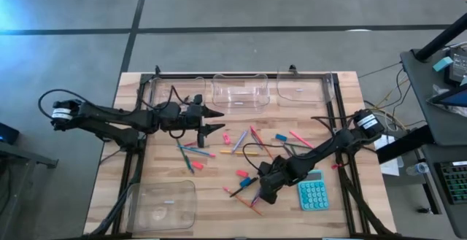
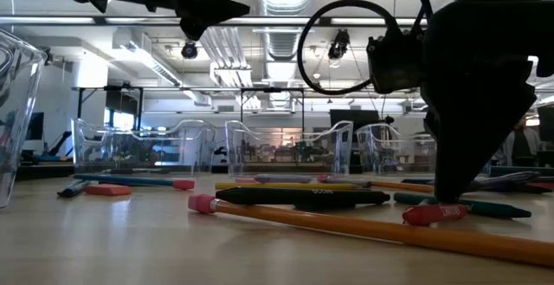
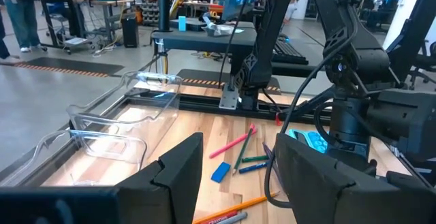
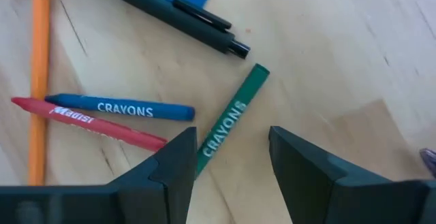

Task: Sort crayons/erasers/pens/pencils in bins
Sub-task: Put the green crayon into the top right transparent bin

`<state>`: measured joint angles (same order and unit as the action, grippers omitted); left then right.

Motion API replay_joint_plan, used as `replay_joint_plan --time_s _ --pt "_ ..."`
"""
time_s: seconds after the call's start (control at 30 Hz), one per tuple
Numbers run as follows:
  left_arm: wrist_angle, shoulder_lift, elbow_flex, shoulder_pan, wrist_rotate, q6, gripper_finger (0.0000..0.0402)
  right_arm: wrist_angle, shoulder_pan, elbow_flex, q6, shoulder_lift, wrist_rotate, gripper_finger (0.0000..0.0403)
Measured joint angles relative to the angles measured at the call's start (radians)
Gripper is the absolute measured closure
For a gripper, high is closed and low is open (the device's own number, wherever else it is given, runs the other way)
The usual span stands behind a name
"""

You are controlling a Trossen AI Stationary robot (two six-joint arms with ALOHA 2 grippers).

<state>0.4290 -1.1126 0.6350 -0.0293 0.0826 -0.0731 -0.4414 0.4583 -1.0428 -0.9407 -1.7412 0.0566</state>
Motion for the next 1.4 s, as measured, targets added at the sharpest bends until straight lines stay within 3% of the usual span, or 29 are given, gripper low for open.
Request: replay_joint_plan --time_s 0.5,1.0,1.4 --pt "0.0 0.0 0.0 0.003 0.0 0.001 0.0231 -0.069 0.0 0.001 0.012 -0.001 -0.001 0.0229" --pt "0.0 0.0 0.0 0.004 0.0 0.002 0.0231 -0.136 0.01 0.002 0.014 -0.053 -0.021 0.028" --pt "0.002 0.0 0.0 0.004 0.0 0.003 0.0231 -0.135 0.039 0.022 0.005 -0.055 -0.034 0.0293"
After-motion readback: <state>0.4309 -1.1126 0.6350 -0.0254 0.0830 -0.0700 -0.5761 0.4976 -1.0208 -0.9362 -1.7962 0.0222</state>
